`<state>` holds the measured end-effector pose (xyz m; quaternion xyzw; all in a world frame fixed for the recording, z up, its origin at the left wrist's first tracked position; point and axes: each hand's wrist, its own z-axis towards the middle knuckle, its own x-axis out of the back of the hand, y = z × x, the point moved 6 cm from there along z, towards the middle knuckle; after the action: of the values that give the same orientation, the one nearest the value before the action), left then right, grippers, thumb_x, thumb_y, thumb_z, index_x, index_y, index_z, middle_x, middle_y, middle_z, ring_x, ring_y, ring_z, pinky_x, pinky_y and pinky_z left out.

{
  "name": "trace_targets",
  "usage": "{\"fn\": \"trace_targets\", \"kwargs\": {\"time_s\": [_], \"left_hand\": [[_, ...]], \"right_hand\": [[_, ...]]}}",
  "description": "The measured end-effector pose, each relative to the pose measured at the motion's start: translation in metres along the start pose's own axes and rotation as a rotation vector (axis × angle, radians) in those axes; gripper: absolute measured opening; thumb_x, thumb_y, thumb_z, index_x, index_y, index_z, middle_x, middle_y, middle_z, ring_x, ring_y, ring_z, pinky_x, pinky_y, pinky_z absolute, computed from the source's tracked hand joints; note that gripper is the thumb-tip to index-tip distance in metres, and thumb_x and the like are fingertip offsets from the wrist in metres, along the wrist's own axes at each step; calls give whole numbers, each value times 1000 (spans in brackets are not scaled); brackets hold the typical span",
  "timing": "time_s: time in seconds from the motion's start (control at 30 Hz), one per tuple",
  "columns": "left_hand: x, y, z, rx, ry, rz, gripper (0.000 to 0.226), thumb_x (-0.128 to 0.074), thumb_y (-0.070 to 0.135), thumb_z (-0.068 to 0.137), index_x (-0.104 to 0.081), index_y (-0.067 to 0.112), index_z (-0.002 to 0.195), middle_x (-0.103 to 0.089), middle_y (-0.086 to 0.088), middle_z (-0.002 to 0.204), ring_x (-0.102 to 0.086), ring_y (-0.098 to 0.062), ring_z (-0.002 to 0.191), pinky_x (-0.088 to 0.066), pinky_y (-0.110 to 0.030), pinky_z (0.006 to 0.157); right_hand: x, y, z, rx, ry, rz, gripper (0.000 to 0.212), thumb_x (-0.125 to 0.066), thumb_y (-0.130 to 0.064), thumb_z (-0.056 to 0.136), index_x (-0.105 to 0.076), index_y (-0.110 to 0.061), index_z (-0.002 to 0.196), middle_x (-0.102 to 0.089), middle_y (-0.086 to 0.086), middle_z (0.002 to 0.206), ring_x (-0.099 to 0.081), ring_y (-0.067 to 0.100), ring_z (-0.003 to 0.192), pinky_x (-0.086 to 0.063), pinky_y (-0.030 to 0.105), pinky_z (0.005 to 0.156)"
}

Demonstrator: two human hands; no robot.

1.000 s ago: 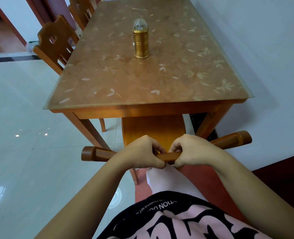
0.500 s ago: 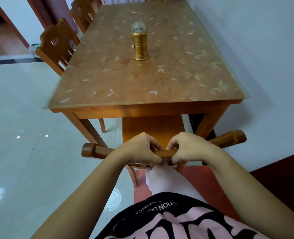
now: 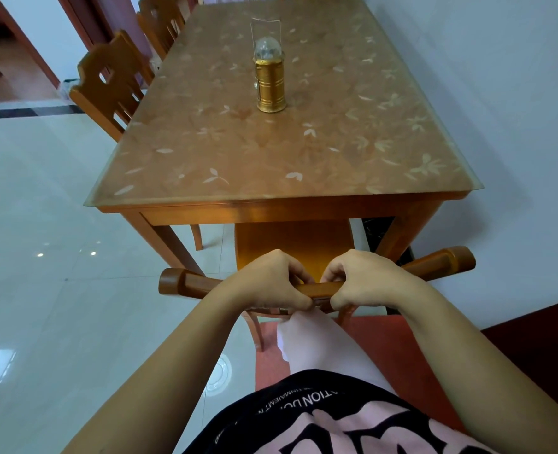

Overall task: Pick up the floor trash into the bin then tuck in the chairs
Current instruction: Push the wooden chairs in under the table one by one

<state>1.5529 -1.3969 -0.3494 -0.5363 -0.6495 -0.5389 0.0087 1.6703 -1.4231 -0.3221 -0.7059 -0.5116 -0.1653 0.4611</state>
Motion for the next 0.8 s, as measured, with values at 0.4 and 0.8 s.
{"fn": "trace_targets", "kwargs": {"time_s": [0.4,0.8], "left_hand": [[0,-3,-5,21,50,70,27,-72,33,71,-71,28,98,-69,5,85,-65,-14,73,-57,-40,71],[1,7,-29,16,320,327,26,-63,48,79,-70,32,98,-66,9,88,-58,-10,79,-52,-34,70]], "right_hand": [[1,0,0,50,13,-43,23,-69,-23,72,-66,-25,94,-59,-11,77,-62,11,76,-50,24,67],[-4,-2,-14,145,289,-230,22,-58,-33,83,-65,-31,104,-64,-10,97,-56,12,90,-41,25,76]]}}
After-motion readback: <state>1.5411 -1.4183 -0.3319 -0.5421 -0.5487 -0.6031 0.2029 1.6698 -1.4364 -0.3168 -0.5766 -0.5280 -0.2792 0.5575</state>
